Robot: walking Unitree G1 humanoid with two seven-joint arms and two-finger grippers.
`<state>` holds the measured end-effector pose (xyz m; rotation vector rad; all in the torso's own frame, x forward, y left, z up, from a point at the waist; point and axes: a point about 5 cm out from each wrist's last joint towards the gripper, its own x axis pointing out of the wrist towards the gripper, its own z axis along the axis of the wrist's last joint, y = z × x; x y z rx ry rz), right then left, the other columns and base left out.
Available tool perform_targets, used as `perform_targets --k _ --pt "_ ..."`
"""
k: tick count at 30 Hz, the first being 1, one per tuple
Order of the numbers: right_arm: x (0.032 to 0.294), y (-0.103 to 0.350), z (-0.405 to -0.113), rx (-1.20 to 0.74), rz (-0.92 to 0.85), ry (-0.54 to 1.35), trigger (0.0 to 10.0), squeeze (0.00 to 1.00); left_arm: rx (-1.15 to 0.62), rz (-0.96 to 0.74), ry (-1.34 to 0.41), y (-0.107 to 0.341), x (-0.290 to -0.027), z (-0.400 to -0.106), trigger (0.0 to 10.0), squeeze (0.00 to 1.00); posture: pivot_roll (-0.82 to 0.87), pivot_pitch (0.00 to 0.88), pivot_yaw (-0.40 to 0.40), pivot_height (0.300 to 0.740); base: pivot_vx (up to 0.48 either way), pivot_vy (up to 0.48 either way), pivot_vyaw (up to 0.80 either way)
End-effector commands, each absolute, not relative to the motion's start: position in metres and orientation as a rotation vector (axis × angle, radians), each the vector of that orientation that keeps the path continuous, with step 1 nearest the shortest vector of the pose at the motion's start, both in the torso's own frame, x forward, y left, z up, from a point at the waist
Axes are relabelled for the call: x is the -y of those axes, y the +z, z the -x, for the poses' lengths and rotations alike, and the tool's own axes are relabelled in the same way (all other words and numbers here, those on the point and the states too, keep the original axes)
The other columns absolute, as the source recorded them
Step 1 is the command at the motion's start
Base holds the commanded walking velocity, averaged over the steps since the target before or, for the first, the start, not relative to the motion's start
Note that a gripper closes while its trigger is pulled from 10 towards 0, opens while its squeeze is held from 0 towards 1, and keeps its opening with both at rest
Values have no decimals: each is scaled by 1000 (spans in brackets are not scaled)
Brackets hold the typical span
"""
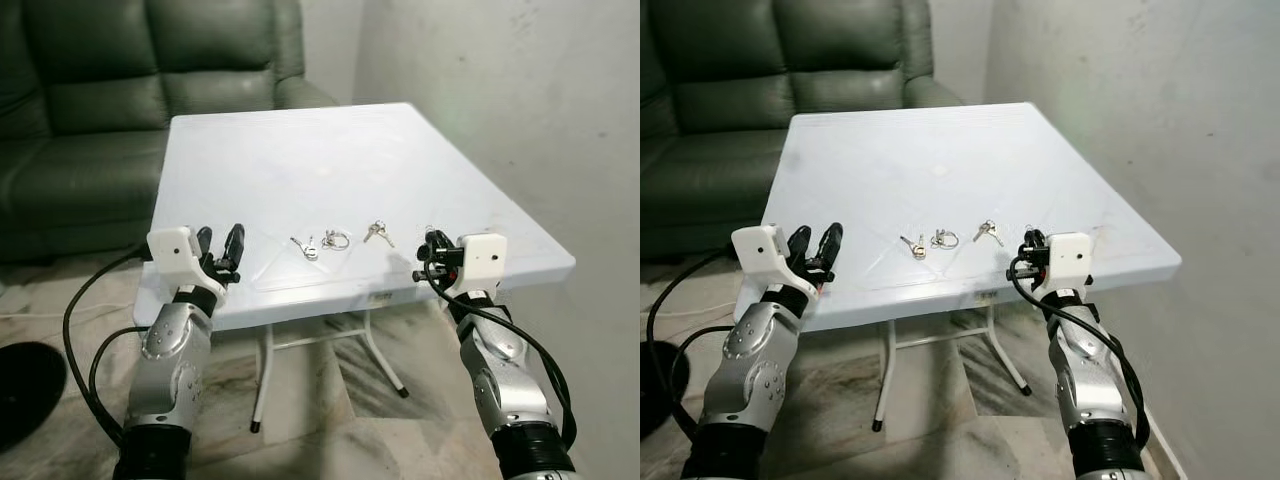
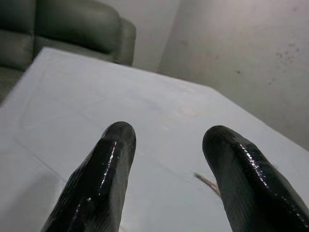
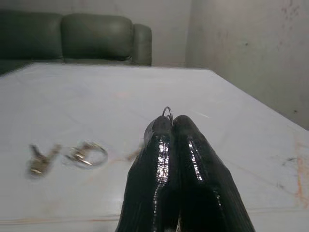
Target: Hang keys on a hook
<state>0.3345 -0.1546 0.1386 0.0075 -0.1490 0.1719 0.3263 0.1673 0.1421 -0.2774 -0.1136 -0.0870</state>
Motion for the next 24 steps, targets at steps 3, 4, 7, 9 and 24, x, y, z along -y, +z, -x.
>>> perform_targets --k 3,4,7,9,24 --pt "161 141 -333 155 1 160 10000 0 91 287 -89 142 -163 -328 10000 0 196 0 -17 740 0 0 -731" --pt "161 141 -333 154 1 161 10000 0 80 292 -88 141 -163 -328 10000 0 196 0 -17 740 0 0 -731" --pt "161 140 -332 152 3 162 10000 0 79 294 -88 141 -163 -328 10000 0 196 0 -19 740 0 0 -731" --pt "161 140 -332 150 4 163 10000 0 77 290 -87 141 -163 -328 10000 0 196 0 -19 740 0 0 -731" --pt "161 140 -330 145 5 165 10000 0 62 291 -89 139 -161 -326 10000 0 194 0 -21 740 0 0 -732"
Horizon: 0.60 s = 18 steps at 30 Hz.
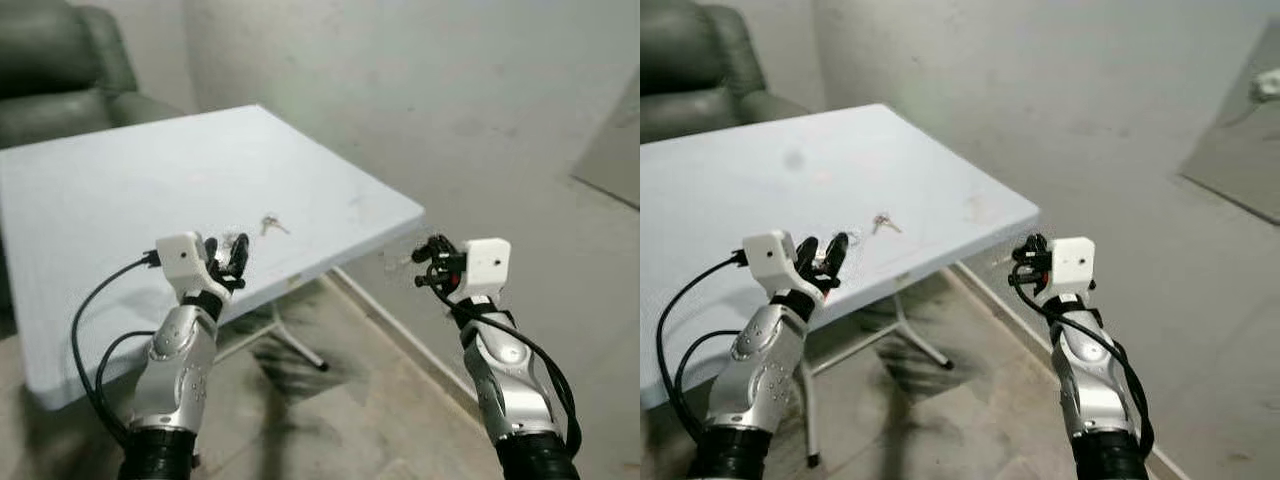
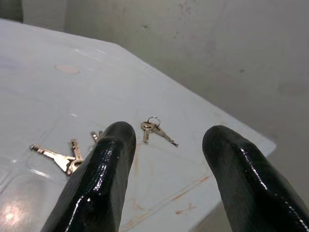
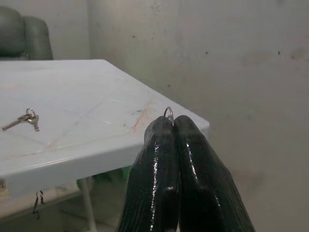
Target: Hang keys on a hook
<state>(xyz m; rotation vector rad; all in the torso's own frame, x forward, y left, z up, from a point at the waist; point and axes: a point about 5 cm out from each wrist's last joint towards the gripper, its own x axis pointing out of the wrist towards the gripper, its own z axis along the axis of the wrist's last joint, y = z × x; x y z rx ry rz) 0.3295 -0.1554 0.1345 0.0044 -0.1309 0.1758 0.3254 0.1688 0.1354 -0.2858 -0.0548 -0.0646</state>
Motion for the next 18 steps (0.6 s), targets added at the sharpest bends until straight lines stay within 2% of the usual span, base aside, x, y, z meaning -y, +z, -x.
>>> perform_targets --k 1,18 --pt "161 140 -330 145 5 165 10000 0 61 290 -89 139 -161 -326 10000 0 194 0 -21 740 0 0 -731" --pt "162 141 -330 143 9 158 10000 0 59 278 -78 140 -162 -327 10000 0 195 0 -21 740 0 0 -732"
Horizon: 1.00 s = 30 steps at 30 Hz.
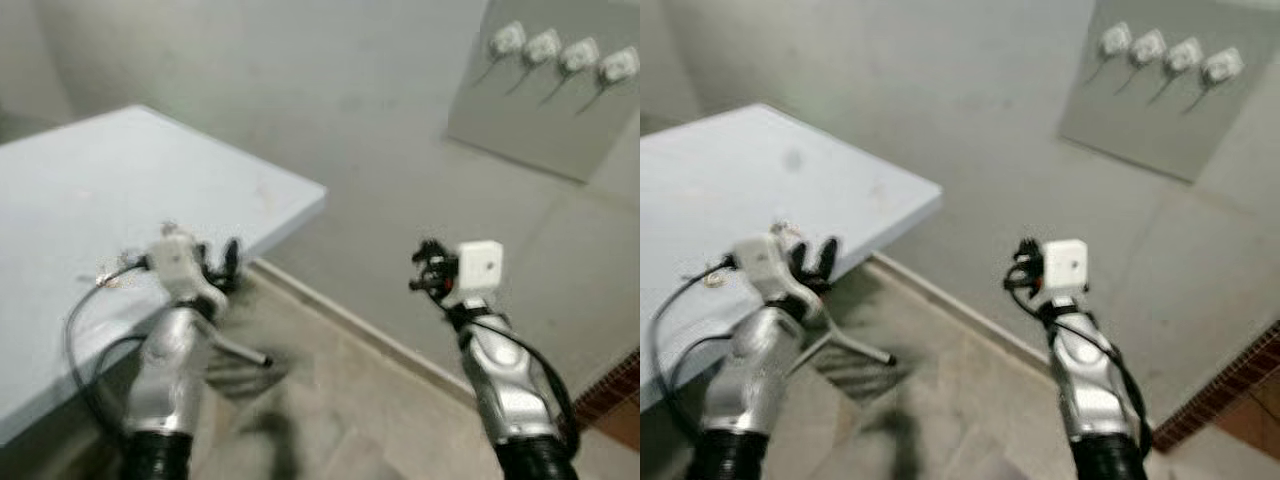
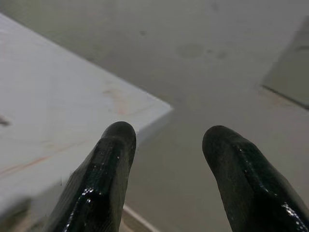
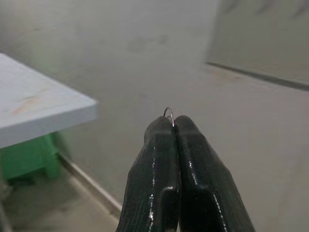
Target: Hang keys on a hook
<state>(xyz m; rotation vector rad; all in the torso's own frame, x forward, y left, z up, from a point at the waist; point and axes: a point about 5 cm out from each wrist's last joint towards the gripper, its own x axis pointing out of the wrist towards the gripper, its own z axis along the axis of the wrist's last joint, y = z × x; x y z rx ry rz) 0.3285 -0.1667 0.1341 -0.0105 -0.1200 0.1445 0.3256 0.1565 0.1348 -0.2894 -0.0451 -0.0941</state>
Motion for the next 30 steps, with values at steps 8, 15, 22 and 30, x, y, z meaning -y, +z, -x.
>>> perform_targets --k 8,15,22,30 --pt "163 143 -330 144 15 157 10000 0 54 282 -77 139 -160 -325 10000 0 199 0 -27 740 0 0 -731" --pt "164 143 -331 146 17 147 10000 0 49 287 -78 138 -159 -325 10000 0 201 0 -28 740 0 0 -687" --pt "166 145 -330 160 7 117 10000 0 53 295 -100 139 -157 -324 10000 0 195 0 -22 740 0 0 0" --pt "168 144 -328 158 -2 105 10000 0 58 301 -108 141 -157 -324 10000 0 192 0 -19 740 176 0 0"
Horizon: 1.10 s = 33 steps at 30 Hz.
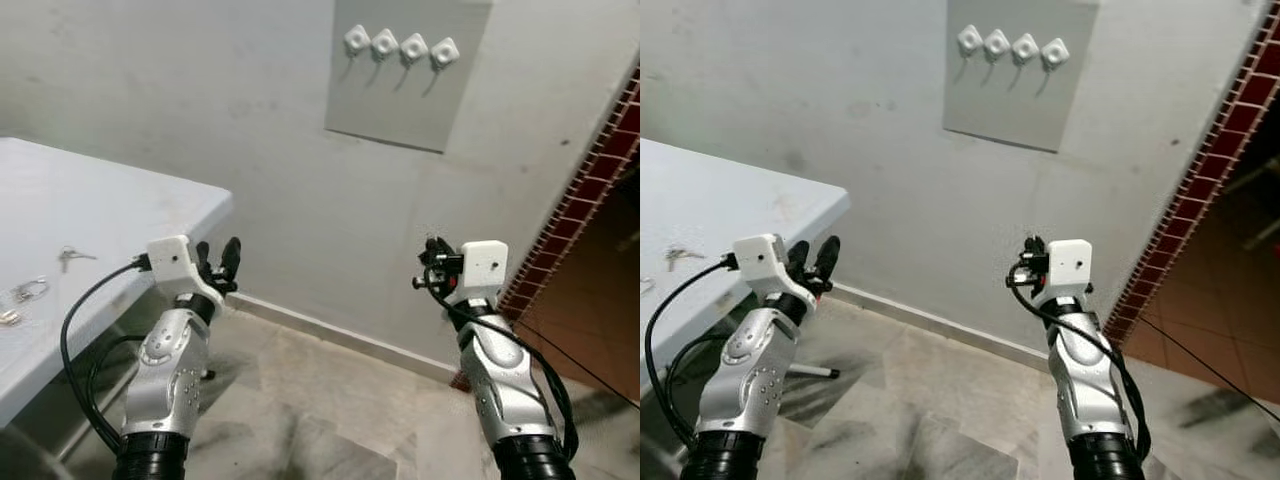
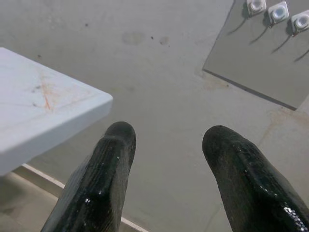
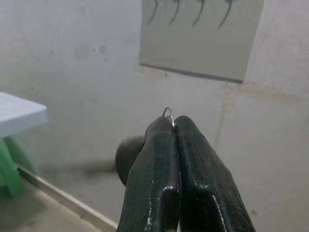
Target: Hang keys on a hook
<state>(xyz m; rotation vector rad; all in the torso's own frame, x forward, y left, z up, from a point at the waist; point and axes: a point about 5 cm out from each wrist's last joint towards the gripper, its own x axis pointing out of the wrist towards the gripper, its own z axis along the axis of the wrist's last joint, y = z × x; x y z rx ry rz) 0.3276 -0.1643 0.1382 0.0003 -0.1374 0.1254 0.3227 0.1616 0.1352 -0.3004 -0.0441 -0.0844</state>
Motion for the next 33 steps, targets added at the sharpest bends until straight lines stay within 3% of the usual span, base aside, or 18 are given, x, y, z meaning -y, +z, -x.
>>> perform_targets --k 1,8,33 --pt "168 144 -327 158 -5 103 10000 0 57 302 -109 141 -157 -324 10000 0 188 0 -16 740 300 0 0" --pt "169 144 -327 156 -3 98 10000 0 44 310 -104 139 -157 -324 10000 0 188 0 -16 740 290 0 0" --pt "170 144 -323 157 -9 111 10000 0 38 314 -98 140 -157 -326 10000 0 182 0 -13 740 0 0 0"
